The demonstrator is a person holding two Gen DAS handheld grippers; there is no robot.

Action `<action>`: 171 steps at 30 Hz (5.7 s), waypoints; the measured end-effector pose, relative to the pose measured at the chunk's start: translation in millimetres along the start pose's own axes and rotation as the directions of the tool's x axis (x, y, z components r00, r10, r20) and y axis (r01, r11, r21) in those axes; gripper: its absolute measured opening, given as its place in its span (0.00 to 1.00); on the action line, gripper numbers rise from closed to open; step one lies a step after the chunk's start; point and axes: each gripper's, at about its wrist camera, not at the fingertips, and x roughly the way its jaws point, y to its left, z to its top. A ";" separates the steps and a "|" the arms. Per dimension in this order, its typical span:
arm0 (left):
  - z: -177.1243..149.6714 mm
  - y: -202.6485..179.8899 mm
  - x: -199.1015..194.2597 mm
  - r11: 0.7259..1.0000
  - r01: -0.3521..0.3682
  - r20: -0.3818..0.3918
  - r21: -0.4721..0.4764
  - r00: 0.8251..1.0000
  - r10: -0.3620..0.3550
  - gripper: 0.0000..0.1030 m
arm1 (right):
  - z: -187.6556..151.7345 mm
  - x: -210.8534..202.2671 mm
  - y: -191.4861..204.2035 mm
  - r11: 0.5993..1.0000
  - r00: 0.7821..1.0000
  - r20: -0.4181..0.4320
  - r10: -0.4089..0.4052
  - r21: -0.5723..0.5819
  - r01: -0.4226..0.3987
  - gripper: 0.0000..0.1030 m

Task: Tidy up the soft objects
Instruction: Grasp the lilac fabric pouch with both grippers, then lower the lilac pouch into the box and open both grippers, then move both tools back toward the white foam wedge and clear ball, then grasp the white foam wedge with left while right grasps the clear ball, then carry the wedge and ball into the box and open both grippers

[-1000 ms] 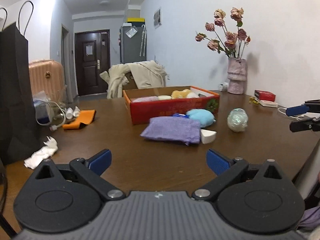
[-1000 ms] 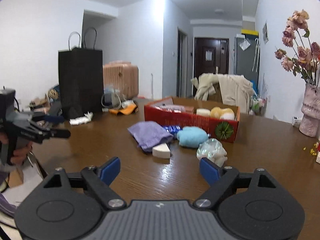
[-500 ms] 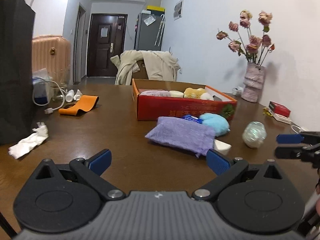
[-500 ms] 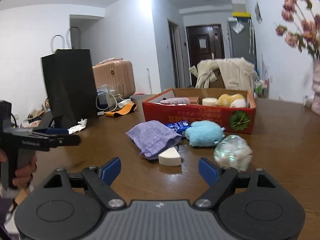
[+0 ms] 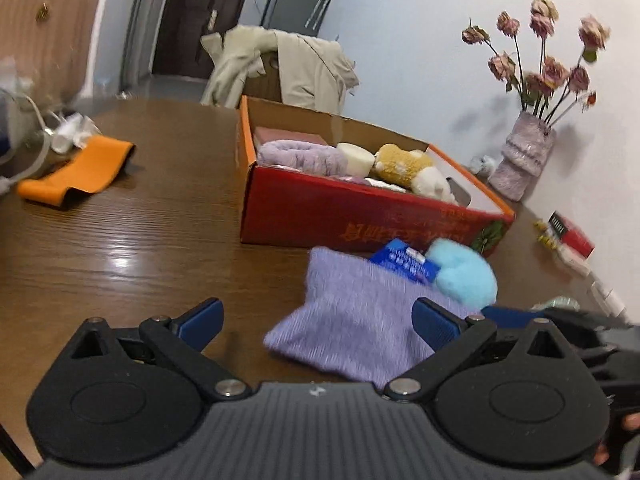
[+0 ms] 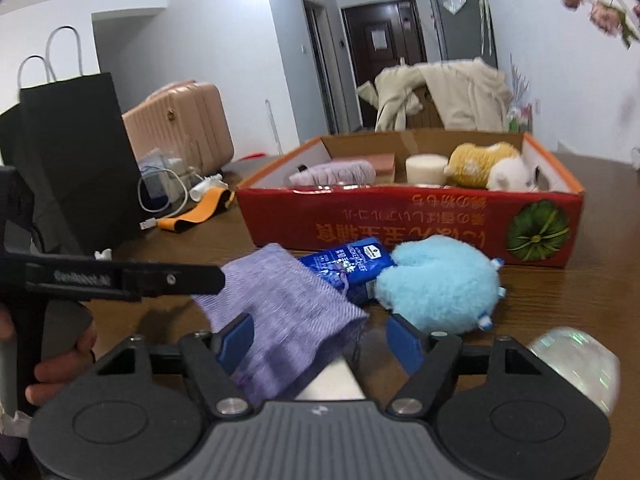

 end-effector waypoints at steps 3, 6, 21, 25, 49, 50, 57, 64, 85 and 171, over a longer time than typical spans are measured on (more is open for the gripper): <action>3.8 12.7 14.0 0.991 0.099 -0.003 -0.093 0.995 -0.100 0.76 | 7.1 21.7 -10.2 0.999 0.998 -0.041 0.040 0.030 -0.038 0.35; -0.2 21.0 25.8 0.972 0.171 -0.071 -0.160 0.980 -0.184 0.52 | 6.6 32.7 -18.6 0.995 0.997 -0.044 0.066 0.072 -0.063 0.20; -0.5 17.6 19.5 0.974 0.210 -0.034 -0.080 0.976 -0.213 0.36 | 1.2 35.9 -10.9 0.997 0.997 -0.041 0.069 0.045 -0.067 0.17; 1.2 10.2 15.5 0.982 0.179 -0.021 -0.055 0.983 -0.181 0.35 | 1.7 35.8 -8.6 0.998 0.998 -0.035 0.051 0.039 -0.050 0.17; 111.0 -101.4 8.3 0.968 0.219 0.120 0.126 0.965 -0.234 0.27 | 118.0 -63.2 -5.8 0.977 0.962 0.237 -0.137 -0.130 0.171 0.12; 124.6 -104.6 21.0 0.972 0.200 0.140 0.122 0.966 -0.216 0.28 | 136.9 -52.7 -15.5 0.971 0.966 0.223 -0.132 -0.168 0.171 0.12; 174.4 -92.3 144.0 0.999 0.031 0.083 0.015 0.996 -0.032 0.29 | 206.5 63.4 -90.6 0.964 0.990 0.066 -0.129 -0.226 0.140 0.11; 159.0 -67.4 206.4 0.993 -0.117 -0.155 -0.024 0.982 0.112 0.54 | 184.8 170.9 -128.5 0.971 0.959 -0.269 -0.088 -0.238 0.023 0.19; 105.7 -98.6 -12.9 0.983 -0.034 0.099 0.180 0.995 0.016 0.97 | 186.9 -29.4 -103.3 0.971 0.990 0.060 -0.128 -0.196 0.137 0.72; 103.1 -110.0 109.2 0.966 -0.110 0.051 0.236 0.994 0.100 0.32 | 104.3 -48.8 -149.0 0.999 0.969 0.243 0.032 0.021 -0.039 0.19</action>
